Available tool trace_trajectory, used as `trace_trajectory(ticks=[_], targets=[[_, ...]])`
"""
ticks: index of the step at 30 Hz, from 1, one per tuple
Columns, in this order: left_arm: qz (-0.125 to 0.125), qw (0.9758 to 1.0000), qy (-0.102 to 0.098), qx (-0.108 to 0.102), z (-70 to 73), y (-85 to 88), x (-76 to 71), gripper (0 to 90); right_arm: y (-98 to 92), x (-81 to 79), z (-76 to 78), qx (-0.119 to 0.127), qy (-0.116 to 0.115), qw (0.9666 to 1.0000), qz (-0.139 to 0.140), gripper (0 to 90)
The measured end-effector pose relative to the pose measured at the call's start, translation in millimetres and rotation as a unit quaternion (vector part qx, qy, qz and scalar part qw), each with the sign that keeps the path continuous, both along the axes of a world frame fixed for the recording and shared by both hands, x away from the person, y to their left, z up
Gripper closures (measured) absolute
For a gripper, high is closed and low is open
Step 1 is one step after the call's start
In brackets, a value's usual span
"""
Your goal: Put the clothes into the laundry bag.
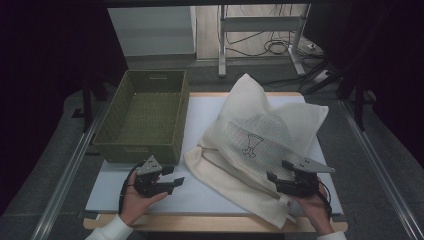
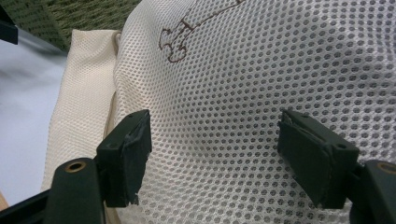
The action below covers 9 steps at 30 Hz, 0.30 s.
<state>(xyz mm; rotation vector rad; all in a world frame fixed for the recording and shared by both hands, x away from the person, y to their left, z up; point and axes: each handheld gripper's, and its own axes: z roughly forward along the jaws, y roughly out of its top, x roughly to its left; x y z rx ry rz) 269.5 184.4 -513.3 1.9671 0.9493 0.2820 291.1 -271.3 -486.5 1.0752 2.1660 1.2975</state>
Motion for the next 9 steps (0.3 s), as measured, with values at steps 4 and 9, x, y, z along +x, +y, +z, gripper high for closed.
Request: trace_trajectory(ticks=[4, 9], targets=[[-0.003, 1.0000, 0.000, 0.006, -1.2, -2.0, 0.7, 39.7, 0.2, -0.2, -0.2, -0.004, -0.001, 1.0000, 0.002, 25.8], [-0.003, 0.9999, 0.001, 0.011, -2.6, -1.8, 2.1, 38.7, 0.3, 0.1, -1.2, -0.009, -0.002, 1.0000, 0.000, 25.4]])
